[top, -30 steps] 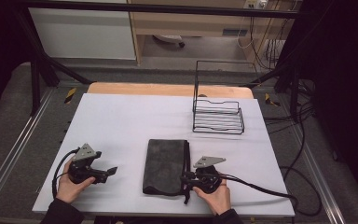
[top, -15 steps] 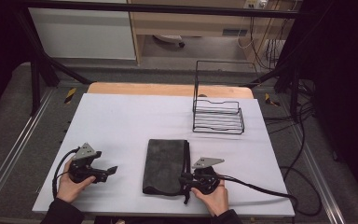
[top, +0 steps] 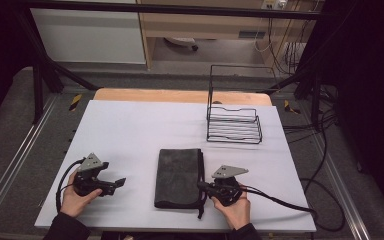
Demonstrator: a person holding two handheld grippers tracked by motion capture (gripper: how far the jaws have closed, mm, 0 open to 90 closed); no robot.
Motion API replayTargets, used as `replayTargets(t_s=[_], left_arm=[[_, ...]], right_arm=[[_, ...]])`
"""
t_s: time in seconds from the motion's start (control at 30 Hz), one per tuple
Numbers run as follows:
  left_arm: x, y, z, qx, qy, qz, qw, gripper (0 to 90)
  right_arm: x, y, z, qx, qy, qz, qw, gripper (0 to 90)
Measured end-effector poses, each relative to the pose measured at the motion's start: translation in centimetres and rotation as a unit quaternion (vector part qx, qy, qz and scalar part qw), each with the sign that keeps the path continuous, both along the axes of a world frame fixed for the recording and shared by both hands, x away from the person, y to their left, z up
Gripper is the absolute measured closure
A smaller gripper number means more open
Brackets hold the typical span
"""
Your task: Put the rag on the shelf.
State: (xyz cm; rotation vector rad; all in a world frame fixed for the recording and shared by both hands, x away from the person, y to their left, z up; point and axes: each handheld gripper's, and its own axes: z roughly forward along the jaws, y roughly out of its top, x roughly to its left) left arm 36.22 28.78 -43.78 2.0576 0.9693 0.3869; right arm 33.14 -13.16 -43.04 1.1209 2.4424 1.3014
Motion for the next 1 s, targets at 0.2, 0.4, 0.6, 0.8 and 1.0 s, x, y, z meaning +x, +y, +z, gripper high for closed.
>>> replayTargets(t_s=[0.2,0.4,0.6,0.8,1.0], left_arm=[[0.0,-0.1,0.1,-0.002,0.001,-0.001,1.0000,7.7],[0.3,-0.7,0.8,-0.015,0.002,0.013,0.9998,7.7],[1.5,-2.0,2.2,-0.033,0.008,0.013,0.9993,5.9],[3.1,-4.6,2.9,-0.022,0.011,0.017,0.9996,4.8],[4.9,-7.0,2.8,-0.018,0.018,0.014,0.9996,6.3]], right_arm=[[0.3,0.1,-1.4,-0.017,0.034,0.000,0.9993,85.6],[0.5,-0.5,-0.6,-0.016,-0.015,0.010,0.9997,62.1],[2.1,-1.4,0.3,-0.001,-0.045,-0.004,0.9990,37.2],[3.8,-2.2,0.4,-0.005,-0.049,-0.012,0.9987,18.3],[4.5,-3.1,-0.3,-0.001,-0.038,-0.029,0.9989,10.9]])
